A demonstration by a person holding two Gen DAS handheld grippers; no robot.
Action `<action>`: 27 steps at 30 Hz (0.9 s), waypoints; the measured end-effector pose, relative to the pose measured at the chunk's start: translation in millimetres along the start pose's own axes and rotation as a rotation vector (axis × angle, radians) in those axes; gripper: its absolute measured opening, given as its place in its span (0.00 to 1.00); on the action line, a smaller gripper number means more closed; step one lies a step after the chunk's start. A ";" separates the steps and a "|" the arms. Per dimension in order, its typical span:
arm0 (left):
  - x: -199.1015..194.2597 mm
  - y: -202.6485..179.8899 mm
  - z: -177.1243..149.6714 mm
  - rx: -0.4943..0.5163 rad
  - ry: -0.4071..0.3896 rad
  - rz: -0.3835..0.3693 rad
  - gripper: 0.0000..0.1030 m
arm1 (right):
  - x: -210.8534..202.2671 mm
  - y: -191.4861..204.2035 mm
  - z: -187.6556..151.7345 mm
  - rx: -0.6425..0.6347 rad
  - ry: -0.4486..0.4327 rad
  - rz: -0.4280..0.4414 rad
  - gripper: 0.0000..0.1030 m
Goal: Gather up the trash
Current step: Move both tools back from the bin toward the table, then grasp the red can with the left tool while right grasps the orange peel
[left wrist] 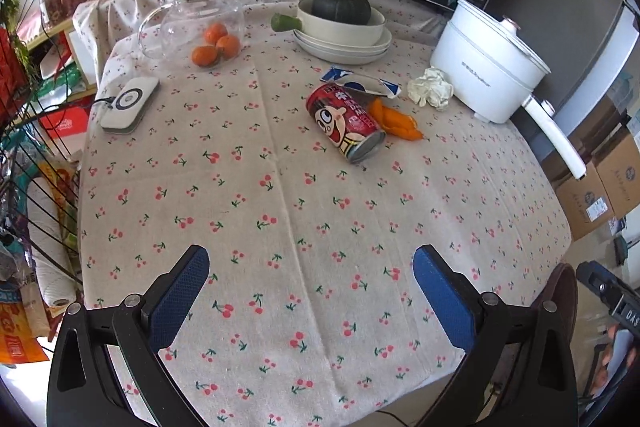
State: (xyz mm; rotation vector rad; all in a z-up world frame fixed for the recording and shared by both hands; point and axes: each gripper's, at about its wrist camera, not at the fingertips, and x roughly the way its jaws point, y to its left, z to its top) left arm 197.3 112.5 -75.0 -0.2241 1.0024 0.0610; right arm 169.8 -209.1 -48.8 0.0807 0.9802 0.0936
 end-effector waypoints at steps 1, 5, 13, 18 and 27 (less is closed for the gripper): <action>6.9 -3.3 6.8 -0.003 -0.003 0.008 1.00 | 4.5 0.8 2.2 -0.014 0.001 -0.013 0.86; 39.1 -18.5 33.9 -0.031 -0.007 0.000 0.96 | 21.9 0.3 8.0 -0.033 0.022 -0.031 0.86; 104.5 -48.7 71.6 -0.109 -0.007 -0.013 0.81 | 39.5 -17.3 15.3 0.021 0.058 -0.024 0.86; 132.5 -43.6 79.8 -0.169 0.021 -0.024 0.63 | 39.2 -30.7 18.1 0.062 0.052 -0.038 0.86; 97.3 -17.9 50.5 -0.094 0.024 -0.072 0.57 | 48.6 -25.4 16.0 0.081 0.068 -0.031 0.86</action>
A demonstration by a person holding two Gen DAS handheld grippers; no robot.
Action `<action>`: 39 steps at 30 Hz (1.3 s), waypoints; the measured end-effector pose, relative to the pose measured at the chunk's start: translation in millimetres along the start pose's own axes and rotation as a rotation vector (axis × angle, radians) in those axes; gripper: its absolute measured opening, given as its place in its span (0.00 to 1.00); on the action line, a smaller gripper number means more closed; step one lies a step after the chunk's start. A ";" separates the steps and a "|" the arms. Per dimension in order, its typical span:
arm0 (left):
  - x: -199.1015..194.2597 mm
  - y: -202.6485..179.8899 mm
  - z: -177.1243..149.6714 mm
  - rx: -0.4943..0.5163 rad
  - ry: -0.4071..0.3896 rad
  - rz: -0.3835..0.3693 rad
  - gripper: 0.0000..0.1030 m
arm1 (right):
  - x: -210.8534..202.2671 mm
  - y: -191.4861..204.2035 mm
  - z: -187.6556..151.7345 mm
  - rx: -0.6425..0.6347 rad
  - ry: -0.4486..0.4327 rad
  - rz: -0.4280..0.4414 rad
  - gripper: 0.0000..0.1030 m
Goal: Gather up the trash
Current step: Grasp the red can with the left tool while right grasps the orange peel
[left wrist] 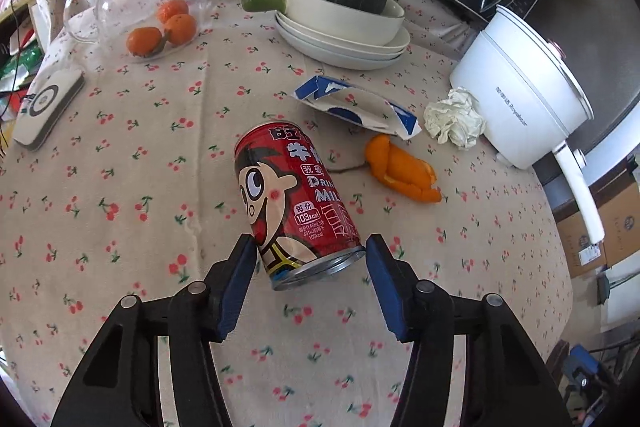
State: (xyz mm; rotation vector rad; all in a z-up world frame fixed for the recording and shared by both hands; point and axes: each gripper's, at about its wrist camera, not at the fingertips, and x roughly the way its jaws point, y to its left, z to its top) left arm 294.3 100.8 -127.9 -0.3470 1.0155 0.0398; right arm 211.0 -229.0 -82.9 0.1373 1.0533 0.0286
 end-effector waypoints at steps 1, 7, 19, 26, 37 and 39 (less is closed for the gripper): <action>-9.2 7.5 -7.4 0.008 0.001 -0.009 0.57 | 1.4 3.9 -1.8 -0.014 0.004 0.003 0.86; -40.2 48.8 -26.7 0.056 -0.001 0.071 0.57 | 13.4 27.6 -5.0 0.032 0.020 0.097 0.86; -40.4 118.1 -18.0 0.039 0.010 0.118 0.57 | 97.0 126.6 56.0 -0.188 -0.008 0.098 0.85; -38.5 130.8 -6.3 0.006 -0.002 0.078 0.57 | 133.7 178.2 81.0 -0.340 -0.033 0.121 0.83; -38.8 133.4 -7.0 -0.005 0.016 0.028 0.57 | 148.8 206.3 92.5 -0.362 -0.038 0.155 0.36; -43.5 131.3 -10.4 -0.007 0.020 0.014 0.57 | 140.3 202.2 88.1 -0.356 -0.014 0.170 0.31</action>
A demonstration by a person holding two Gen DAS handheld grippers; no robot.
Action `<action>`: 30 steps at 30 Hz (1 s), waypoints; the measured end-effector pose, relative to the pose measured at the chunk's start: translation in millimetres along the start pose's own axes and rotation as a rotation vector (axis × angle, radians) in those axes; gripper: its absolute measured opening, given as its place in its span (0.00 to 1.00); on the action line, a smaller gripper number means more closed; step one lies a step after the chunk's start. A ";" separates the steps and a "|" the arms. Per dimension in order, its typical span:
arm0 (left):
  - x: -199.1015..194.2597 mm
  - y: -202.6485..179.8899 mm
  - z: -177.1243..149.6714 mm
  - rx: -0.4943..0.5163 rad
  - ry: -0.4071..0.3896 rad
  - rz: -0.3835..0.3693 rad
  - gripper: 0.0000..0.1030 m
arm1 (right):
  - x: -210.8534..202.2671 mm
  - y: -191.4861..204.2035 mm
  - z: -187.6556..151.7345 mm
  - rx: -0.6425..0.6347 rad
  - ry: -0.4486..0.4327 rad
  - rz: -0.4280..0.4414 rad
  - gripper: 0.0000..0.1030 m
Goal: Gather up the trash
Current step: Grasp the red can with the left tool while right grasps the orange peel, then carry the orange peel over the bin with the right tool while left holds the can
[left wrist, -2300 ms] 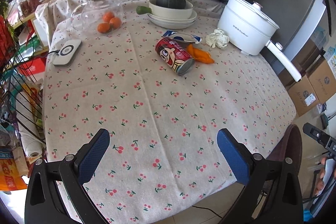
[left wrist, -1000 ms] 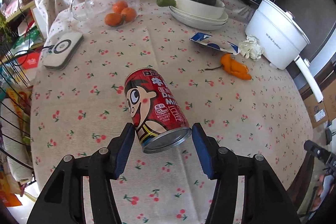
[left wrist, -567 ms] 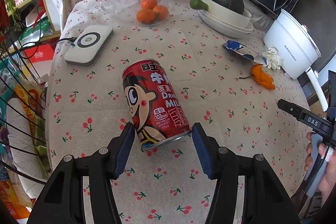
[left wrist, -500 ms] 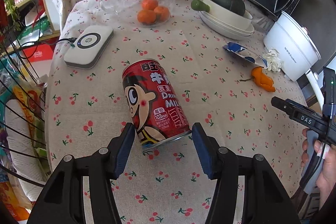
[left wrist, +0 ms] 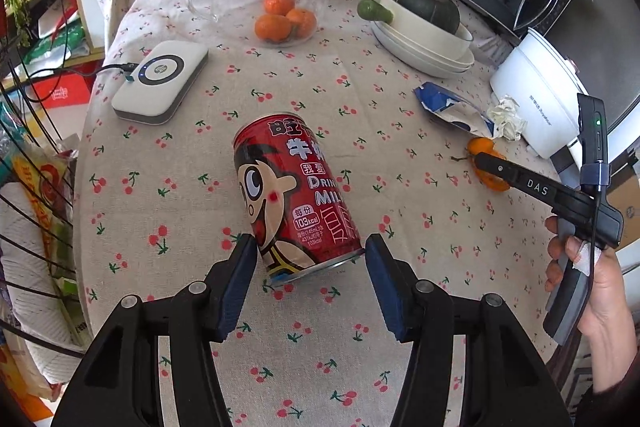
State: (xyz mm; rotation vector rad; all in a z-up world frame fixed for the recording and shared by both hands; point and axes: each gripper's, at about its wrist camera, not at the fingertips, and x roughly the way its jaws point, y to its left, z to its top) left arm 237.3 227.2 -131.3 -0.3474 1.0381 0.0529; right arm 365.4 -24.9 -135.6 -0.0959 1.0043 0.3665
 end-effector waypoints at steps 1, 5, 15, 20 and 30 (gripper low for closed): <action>-3.5 -2.1 -2.3 0.003 0.000 -0.004 0.57 | -7.0 -0.5 -3.7 -0.001 0.002 0.005 0.30; -21.3 -14.2 -13.1 0.020 -0.012 -0.029 0.56 | -46.3 -4.3 -24.9 -0.019 -0.010 -0.001 0.28; -57.1 -53.7 -64.1 0.126 -0.013 -0.047 0.56 | -143.0 -28.6 -104.6 -0.012 -0.021 -0.046 0.27; -73.5 -67.7 -83.7 0.171 -0.038 -0.034 0.56 | -177.4 -46.0 -139.9 0.030 -0.030 -0.062 0.27; -93.1 -80.4 -96.0 0.187 -0.076 -0.078 0.15 | -230.2 -85.9 -194.3 0.149 -0.038 -0.109 0.27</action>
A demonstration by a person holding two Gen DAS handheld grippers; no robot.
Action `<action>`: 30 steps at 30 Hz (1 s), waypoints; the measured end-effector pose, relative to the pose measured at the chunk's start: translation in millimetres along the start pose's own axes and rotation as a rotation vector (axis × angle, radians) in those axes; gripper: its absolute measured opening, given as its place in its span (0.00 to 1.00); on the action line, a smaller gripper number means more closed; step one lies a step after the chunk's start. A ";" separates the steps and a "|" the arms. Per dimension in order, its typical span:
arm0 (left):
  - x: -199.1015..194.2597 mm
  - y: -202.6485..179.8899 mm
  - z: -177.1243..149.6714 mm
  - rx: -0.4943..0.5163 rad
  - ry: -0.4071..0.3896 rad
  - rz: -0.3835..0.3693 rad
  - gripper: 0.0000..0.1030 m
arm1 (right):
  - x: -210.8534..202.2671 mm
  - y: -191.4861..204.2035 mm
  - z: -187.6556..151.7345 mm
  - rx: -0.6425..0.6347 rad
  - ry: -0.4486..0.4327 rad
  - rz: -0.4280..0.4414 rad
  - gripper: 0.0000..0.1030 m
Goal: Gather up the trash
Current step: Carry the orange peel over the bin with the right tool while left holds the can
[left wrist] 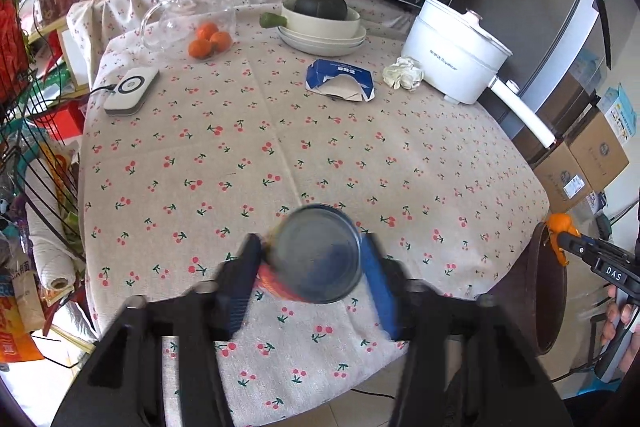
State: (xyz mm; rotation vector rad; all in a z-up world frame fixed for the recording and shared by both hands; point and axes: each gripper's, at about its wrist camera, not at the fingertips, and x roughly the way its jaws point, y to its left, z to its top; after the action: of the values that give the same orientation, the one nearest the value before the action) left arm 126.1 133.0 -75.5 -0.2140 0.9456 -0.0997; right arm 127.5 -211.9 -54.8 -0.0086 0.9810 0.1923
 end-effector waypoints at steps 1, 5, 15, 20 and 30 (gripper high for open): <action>-2.4 -4.6 2.2 0.008 -0.012 -0.034 0.06 | -2.3 -7.6 -3.1 0.022 0.005 -0.009 0.27; 8.6 -26.3 -1.7 0.115 -0.030 -0.011 0.07 | -10.4 -35.5 -9.2 0.102 0.006 -0.011 0.27; 50.1 -49.9 -8.1 0.303 0.035 0.082 0.53 | -23.1 -69.0 -30.7 0.154 0.008 -0.024 0.27; 59.5 -55.7 -16.4 0.426 0.056 0.189 0.70 | -25.0 -80.2 -35.7 0.163 0.013 -0.039 0.27; 46.0 -32.6 0.7 0.159 0.072 0.072 0.93 | -33.1 -90.7 -37.9 0.189 -0.003 -0.023 0.28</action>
State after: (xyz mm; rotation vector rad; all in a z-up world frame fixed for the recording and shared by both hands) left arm 153.8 93.2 -104.2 -0.0296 1.0107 -0.1160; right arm 93.3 -309.9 -55.8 0.1534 0.9924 0.0780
